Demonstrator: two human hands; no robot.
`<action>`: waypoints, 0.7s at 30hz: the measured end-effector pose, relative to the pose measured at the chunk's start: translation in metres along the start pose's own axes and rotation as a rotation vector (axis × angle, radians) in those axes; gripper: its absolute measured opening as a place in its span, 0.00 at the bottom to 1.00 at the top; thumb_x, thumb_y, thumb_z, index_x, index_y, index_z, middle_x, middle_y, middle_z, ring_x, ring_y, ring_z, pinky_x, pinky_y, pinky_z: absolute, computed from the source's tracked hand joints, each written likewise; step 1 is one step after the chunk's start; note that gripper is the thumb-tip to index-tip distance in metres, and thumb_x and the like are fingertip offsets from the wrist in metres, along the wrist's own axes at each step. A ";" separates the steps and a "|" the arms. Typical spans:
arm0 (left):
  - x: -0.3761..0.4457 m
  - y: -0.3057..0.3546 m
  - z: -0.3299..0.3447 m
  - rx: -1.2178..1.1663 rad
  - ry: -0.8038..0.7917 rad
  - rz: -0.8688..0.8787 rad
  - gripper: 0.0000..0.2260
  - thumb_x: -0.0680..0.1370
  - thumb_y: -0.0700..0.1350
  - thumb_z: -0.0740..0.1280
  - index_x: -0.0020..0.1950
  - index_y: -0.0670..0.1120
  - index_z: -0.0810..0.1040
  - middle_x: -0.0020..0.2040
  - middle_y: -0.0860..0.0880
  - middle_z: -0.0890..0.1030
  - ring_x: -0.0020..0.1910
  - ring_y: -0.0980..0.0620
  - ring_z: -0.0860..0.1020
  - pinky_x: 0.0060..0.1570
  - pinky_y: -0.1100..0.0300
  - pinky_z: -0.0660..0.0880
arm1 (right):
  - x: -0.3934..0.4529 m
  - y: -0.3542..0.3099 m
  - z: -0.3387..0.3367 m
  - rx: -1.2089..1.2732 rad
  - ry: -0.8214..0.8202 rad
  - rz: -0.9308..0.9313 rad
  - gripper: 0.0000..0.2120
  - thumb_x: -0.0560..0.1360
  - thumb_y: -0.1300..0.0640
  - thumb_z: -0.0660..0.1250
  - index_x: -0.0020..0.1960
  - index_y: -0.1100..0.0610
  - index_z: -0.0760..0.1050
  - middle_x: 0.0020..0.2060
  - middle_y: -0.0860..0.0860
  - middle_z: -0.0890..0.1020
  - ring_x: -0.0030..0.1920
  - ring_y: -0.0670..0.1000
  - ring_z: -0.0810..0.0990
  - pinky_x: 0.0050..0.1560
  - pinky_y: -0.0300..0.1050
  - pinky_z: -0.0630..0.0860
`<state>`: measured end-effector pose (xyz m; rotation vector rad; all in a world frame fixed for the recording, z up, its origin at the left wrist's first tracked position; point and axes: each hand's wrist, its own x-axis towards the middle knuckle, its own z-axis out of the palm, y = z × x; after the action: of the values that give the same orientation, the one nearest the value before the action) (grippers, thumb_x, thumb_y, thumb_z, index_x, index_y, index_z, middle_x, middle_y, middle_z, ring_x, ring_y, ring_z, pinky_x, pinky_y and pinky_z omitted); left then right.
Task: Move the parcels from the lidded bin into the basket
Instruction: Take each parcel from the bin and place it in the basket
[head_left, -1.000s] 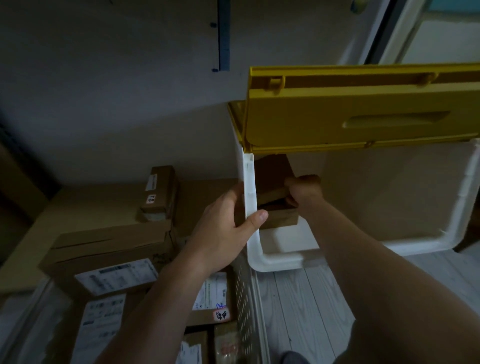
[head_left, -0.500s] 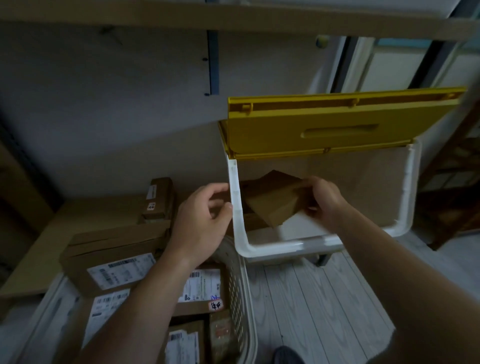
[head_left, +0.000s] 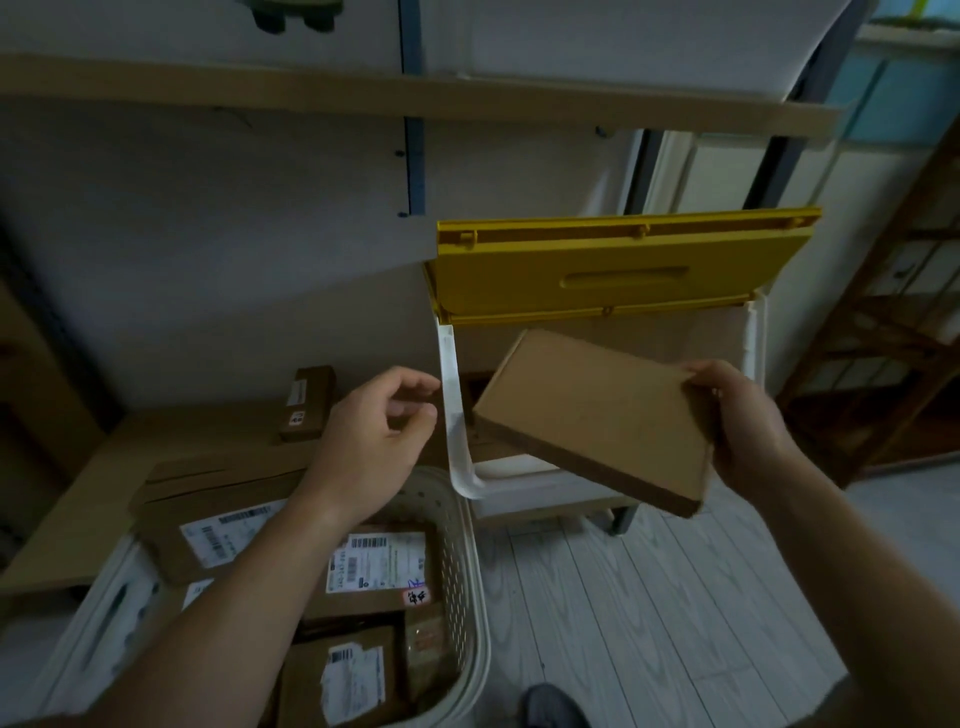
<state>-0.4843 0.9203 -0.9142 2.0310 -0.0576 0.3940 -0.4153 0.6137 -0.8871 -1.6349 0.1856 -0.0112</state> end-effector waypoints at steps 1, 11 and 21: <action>-0.002 0.000 -0.001 -0.012 -0.013 -0.002 0.10 0.81 0.44 0.67 0.59 0.58 0.77 0.58 0.59 0.80 0.60 0.61 0.78 0.55 0.63 0.75 | -0.005 -0.003 -0.002 -0.013 0.004 -0.006 0.09 0.81 0.53 0.58 0.53 0.52 0.76 0.51 0.56 0.78 0.50 0.56 0.78 0.46 0.51 0.74; -0.009 0.000 -0.025 -0.312 0.042 -0.137 0.10 0.80 0.50 0.67 0.61 0.53 0.78 0.56 0.52 0.84 0.54 0.57 0.83 0.48 0.59 0.79 | -0.017 -0.017 0.047 -0.063 -0.235 -0.113 0.11 0.79 0.53 0.58 0.50 0.54 0.79 0.47 0.56 0.79 0.44 0.56 0.78 0.42 0.49 0.74; -0.021 -0.018 -0.094 -0.437 0.449 -0.225 0.04 0.81 0.47 0.69 0.55 0.51 0.77 0.41 0.59 0.86 0.41 0.59 0.85 0.39 0.60 0.81 | -0.025 -0.028 0.171 0.017 -0.439 -0.271 0.09 0.70 0.50 0.63 0.44 0.53 0.79 0.43 0.51 0.80 0.44 0.51 0.78 0.42 0.47 0.73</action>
<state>-0.5242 1.0078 -0.8963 1.4655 0.3309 0.6248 -0.4165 0.7880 -0.8692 -1.5949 -0.3714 0.1381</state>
